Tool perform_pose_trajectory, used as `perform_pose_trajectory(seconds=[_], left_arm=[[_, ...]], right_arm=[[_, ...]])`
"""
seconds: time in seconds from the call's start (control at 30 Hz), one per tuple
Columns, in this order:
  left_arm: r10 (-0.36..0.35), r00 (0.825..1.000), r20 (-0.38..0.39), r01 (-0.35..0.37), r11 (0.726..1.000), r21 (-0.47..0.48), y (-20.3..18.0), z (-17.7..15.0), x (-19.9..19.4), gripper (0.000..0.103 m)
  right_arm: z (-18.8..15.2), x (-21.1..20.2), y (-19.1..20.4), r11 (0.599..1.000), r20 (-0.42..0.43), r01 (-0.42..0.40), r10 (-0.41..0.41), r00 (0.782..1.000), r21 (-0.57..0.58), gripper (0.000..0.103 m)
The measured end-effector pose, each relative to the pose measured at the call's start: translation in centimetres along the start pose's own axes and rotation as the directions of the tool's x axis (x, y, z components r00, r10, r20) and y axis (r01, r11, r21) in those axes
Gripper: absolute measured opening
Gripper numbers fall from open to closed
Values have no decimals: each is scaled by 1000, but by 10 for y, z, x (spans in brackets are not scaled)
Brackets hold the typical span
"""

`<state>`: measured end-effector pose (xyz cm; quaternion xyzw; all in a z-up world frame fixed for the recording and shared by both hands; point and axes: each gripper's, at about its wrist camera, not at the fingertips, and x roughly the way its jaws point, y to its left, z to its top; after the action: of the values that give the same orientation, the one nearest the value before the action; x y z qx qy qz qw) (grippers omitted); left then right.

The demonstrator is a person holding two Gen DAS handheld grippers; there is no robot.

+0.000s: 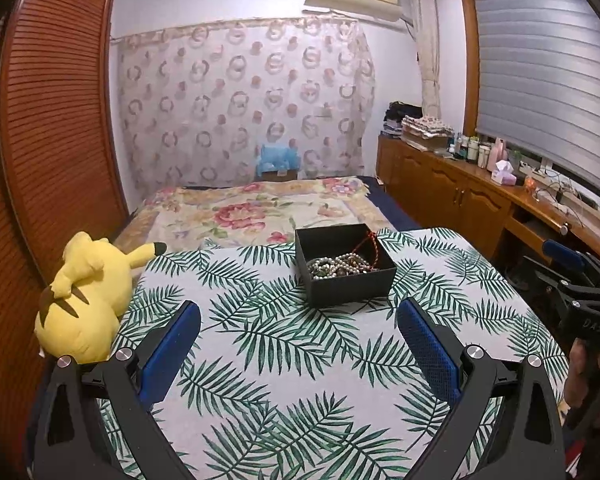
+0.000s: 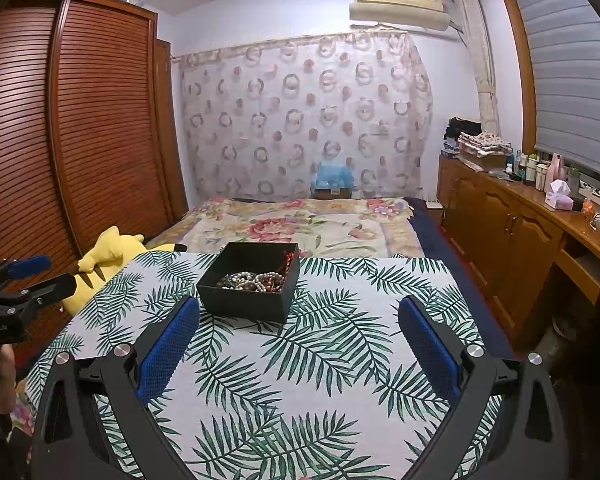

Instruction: Organize jewelry

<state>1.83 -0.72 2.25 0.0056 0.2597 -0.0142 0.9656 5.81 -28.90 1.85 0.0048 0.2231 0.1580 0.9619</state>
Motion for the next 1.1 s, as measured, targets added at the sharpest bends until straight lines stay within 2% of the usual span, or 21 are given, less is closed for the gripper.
perform_pose_trajectory(seconds=[1.1], left_arm=[[0, 1000, 0, 0, 1000, -3, -5, 0, -2, 95]], right_arm=[[1, 0, 2, 1000, -4, -3, 3, 1000, -3, 100]])
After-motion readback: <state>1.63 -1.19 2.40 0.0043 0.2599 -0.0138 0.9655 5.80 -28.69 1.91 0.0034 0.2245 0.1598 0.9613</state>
